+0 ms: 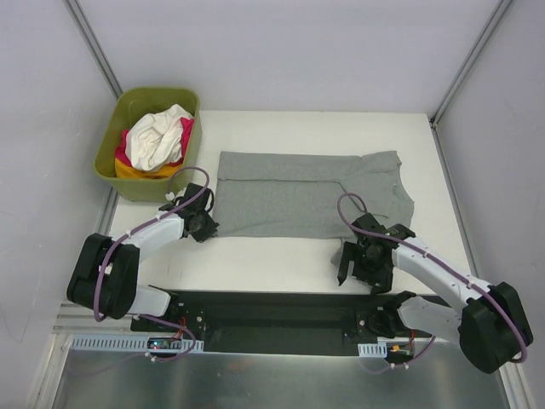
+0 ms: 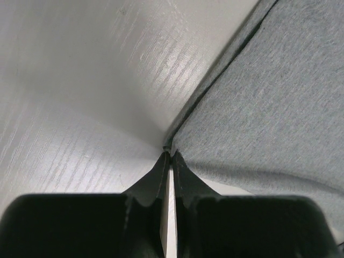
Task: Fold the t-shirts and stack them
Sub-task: Grap the side of the flattened tshirt closest away from the robot with both arms
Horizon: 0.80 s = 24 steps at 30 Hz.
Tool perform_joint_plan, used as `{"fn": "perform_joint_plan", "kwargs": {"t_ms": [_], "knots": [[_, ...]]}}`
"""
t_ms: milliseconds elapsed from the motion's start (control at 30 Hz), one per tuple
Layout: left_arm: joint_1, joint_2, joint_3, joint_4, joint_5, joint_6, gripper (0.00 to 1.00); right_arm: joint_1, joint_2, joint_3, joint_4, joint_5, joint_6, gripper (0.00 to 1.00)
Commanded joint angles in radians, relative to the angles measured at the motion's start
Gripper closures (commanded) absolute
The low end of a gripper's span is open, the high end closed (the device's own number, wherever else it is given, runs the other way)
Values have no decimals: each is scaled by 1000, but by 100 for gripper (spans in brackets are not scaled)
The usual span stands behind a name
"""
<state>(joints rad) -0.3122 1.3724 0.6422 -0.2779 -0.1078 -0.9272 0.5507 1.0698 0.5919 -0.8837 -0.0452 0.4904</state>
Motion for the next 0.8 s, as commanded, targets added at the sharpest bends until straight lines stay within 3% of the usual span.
{"fn": "perform_joint_plan", "kwargs": {"t_ms": [0, 167, 300, 500, 767], "knots": [[10, 2, -15, -80, -43, 25, 100, 5, 27, -12, -3, 17, 53, 3], [10, 5, -10, -83, -41, 30, 100, 3, 70, 25, -9, 74, 36, 10], [10, -6, -12, -86, -49, 30, 100, -35, 70, 75, -108, 169, 48, 11], [10, -18, 4, -92, -36, 34, 100, -309, -31, -12, -34, 21, -1, 15], [10, -6, 31, -95, -10, 36, 100, -314, 57, -36, 26, -54, -27, 22]]}}
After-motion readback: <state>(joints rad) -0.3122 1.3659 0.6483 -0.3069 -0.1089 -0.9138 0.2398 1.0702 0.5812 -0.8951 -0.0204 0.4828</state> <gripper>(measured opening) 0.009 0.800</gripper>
